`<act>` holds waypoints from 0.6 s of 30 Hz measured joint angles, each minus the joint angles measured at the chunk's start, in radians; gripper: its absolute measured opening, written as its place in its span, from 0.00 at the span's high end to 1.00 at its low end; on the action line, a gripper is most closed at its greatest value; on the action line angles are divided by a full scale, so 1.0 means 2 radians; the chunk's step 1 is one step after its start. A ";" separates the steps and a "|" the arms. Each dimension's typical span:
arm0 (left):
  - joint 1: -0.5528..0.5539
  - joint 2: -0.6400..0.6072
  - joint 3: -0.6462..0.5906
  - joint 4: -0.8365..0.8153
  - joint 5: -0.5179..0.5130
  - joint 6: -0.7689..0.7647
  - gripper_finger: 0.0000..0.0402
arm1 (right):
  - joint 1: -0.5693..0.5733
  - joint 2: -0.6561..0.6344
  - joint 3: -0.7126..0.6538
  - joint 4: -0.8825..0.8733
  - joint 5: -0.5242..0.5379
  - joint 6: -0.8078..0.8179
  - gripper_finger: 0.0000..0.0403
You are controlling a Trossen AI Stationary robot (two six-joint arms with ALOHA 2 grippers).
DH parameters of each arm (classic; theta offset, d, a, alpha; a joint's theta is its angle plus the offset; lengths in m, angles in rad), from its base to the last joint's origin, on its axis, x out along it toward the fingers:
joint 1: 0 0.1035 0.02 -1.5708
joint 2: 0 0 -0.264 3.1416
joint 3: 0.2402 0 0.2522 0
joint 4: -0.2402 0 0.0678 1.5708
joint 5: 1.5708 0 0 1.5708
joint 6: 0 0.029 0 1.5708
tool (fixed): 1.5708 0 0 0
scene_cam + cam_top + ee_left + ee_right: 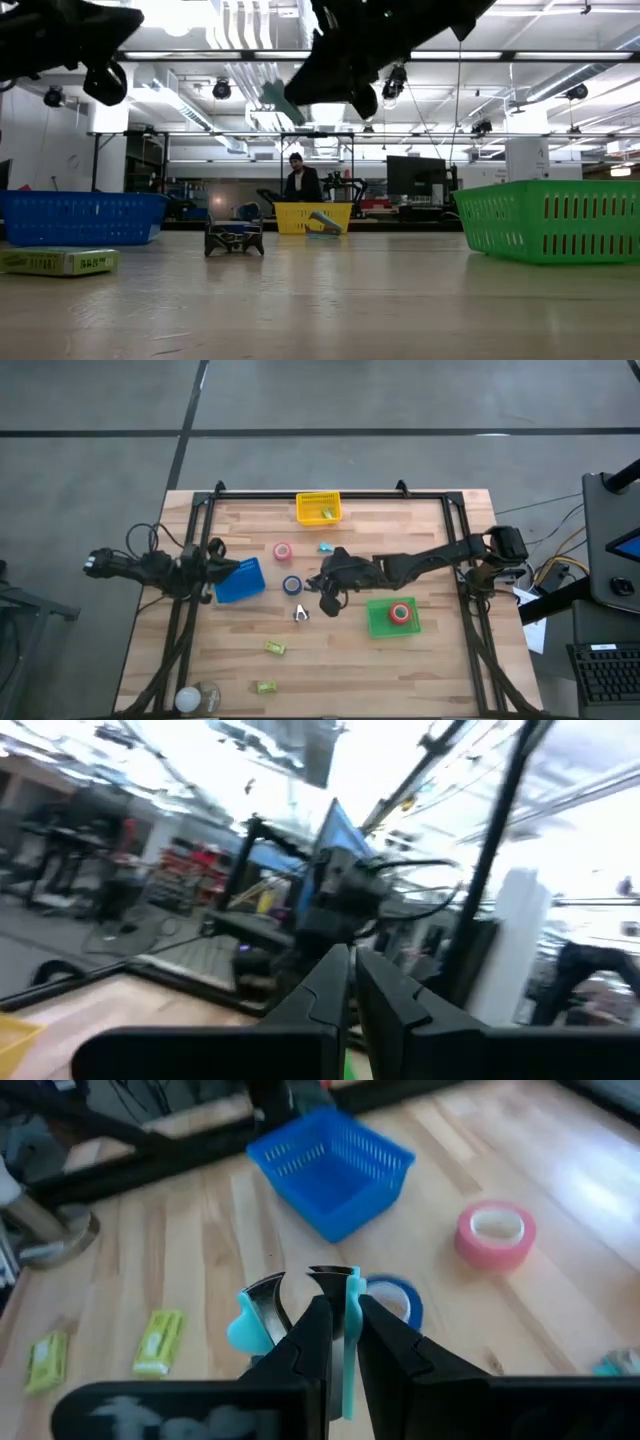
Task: Pick and place Stapler, Stapler remover, tape
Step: Put the right blue staple remover into the blue bin
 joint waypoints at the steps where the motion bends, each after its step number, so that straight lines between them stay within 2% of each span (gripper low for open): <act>1: 0.000 0.006 0.000 0.000 -0.009 0.000 0.94 | 0.001 0.000 0.000 0.010 0.007 -0.006 0.93; 3: 0.000 0.024 0.000 0.003 -0.017 0.005 0.94 | 0.004 0.000 0.000 0.034 0.024 -0.025 0.93; 6: 0.000 0.068 0.000 0.057 -0.018 0.043 0.94 | 0.006 -0.003 0.001 0.070 0.041 -0.051 0.93; 10: 0.000 0.148 0.002 0.168 0.020 0.102 0.94 | 0.005 -0.013 0.003 0.120 0.046 -0.079 0.93; 12: 0.000 0.191 0.014 0.184 0.028 0.124 0.92 | 0.005 -0.019 0.003 0.126 0.046 -0.087 0.93; 18: 0.001 0.324 0.097 0.212 0.024 0.198 0.74 | 0.005 -0.047 0.003 0.130 0.047 -0.115 0.93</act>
